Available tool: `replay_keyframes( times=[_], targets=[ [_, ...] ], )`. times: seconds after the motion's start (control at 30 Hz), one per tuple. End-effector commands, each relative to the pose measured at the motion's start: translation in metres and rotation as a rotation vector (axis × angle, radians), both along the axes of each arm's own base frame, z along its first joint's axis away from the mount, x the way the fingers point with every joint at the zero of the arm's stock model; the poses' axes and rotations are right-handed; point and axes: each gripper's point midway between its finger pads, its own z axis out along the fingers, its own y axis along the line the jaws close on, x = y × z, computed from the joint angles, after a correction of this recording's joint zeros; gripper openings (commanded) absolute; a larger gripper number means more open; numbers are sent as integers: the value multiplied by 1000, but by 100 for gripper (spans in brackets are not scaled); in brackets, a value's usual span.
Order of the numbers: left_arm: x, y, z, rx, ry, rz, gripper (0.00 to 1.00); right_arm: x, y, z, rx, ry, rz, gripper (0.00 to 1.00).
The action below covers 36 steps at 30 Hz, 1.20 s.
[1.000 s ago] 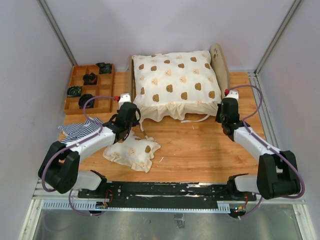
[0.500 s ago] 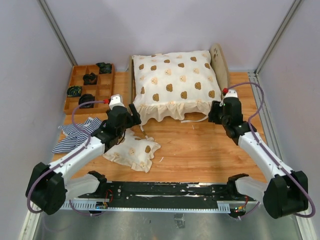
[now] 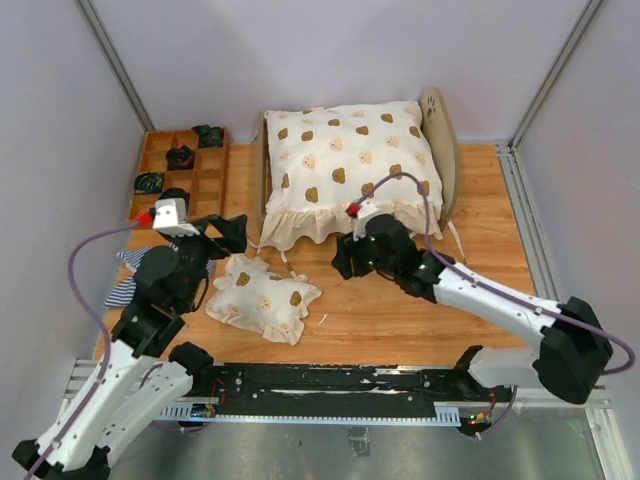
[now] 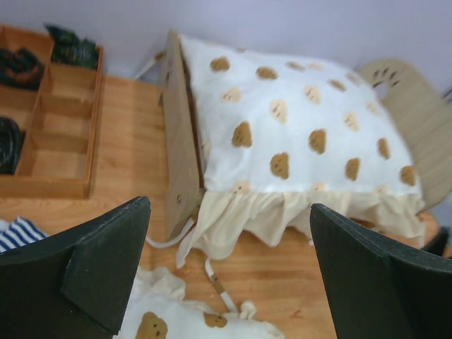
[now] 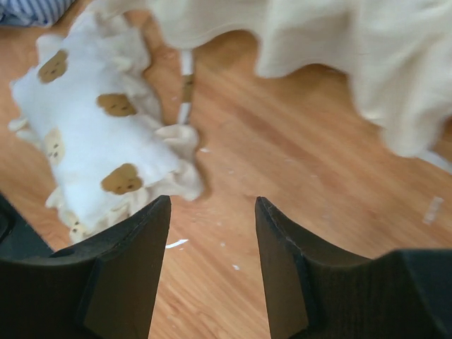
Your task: Set up the pet bed
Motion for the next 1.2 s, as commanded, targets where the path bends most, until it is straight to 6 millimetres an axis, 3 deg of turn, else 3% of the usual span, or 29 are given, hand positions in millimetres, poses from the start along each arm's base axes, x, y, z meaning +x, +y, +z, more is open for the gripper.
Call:
replay_keyframes(
  times=[0.0, 0.23, 0.47, 0.67, 0.97, 1.17],
  targets=[
    [-31, 15, 58, 8, -164, -34, 99, -26, 69, 10, 55, -31, 179, 53],
    [-60, 39, 93, -24, -253, 8, 99, -56, 146, 13, -18, -71, 411, 59],
    [-71, 51, 94, -45, -301, 41, 99, -72, 193, -2, -70, -132, 564, 60],
    [-78, 63, 96, -36, -332, 79, 99, -69, 213, -27, -136, -118, 599, 61],
    [-79, 67, 92, -26, -350, 102, 99, -67, 221, -66, -238, -72, 640, 62],
    [-78, 68, 89, -22, -343, 110, 99, -70, 221, -89, -283, -34, 676, 53]
  ],
)
